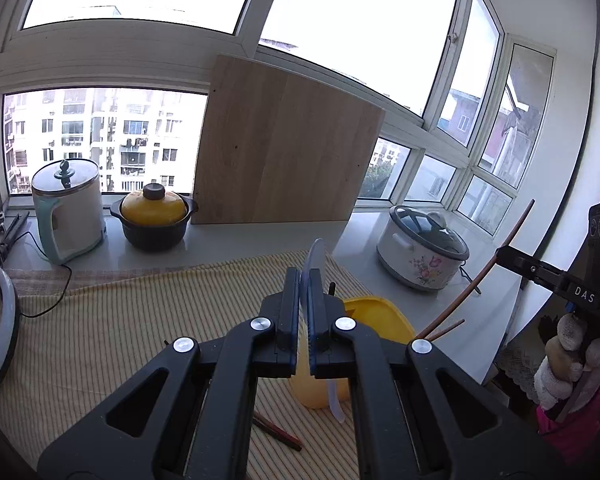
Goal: Organize utensils
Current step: 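Carry the clear spoon with the left tool while the right tool carries the chopstick toward the container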
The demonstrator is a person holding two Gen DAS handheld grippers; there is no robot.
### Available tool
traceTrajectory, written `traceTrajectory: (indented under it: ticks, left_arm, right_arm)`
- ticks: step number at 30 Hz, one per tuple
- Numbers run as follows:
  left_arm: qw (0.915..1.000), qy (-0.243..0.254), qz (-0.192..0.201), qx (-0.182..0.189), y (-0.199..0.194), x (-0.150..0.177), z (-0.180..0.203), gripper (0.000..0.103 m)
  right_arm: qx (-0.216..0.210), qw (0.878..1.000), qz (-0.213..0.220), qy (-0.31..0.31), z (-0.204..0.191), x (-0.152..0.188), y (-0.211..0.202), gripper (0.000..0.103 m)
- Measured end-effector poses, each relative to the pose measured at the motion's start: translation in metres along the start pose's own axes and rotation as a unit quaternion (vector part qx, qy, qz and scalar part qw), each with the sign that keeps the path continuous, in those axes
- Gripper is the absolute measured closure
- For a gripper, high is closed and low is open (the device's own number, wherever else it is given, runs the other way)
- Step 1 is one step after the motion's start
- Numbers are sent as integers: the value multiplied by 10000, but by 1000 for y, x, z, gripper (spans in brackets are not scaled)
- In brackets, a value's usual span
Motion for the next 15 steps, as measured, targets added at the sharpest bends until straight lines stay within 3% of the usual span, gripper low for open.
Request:
traceTrajectory:
  ticks: [6, 15]
  left_arm:
    - [9996, 264, -9, 54, 20, -6, 28, 102]
    - [9973, 699, -14, -237, 56, -8, 51, 102]
  right_arm:
    - [98, 9998, -190, 64, 11, 12, 17, 100]
    - [81, 9985, -502, 204, 25, 33, 36, 100]
Point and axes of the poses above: each gripper's, at about its wrist camera, not at the fingertips, and y roughly the way its jaws point, z to its right, x to its underside, the point moved 7 cm from there along y, roughly the way its jaws point, and after that the axes turned 9 degrees about x, right-handed, at the moved point
